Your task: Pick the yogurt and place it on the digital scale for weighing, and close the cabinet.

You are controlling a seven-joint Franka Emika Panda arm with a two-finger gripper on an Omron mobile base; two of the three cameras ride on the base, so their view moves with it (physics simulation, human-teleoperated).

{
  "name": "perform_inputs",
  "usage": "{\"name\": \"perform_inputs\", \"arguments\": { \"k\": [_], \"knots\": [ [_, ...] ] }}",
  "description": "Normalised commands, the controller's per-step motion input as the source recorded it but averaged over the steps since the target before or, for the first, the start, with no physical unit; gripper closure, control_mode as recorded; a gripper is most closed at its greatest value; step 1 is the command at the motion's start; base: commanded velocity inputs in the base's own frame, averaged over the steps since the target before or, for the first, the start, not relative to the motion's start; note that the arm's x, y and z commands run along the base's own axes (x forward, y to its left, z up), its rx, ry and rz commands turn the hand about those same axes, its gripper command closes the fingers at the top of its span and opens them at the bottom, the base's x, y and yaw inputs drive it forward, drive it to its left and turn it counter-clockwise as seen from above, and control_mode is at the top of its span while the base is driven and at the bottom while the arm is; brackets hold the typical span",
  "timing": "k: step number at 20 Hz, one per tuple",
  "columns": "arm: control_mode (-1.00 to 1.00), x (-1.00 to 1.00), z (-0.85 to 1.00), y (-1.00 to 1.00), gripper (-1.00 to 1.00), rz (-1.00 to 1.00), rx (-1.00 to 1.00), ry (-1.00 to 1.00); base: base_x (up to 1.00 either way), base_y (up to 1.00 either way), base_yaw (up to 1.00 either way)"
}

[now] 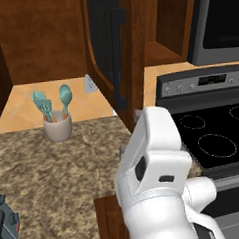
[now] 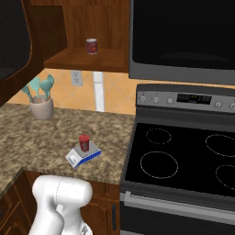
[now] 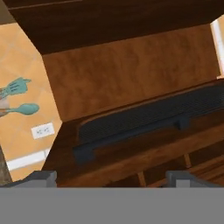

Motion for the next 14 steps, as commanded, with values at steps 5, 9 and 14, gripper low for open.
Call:
{"name": "perform_inputs", "arguments": {
  "k": [5, 9, 14],
  "knots": [
    [-1.0, 0.7, -0.01, -0.01, -1.0, -0.16, 0.01, 0.01, 0.0, 0.0, 0.0],
    [-1.0, 0.68, -0.06, 0.01, -1.0, -0.2, 0.0, 0.06, 0.0, 0.0, 0.0],
    [-1.0, 0.78, -0.15, 0.03, -1.0, -0.19, 0.0, 0.04, 0.0, 0.0, 0.0]
  ]
}}
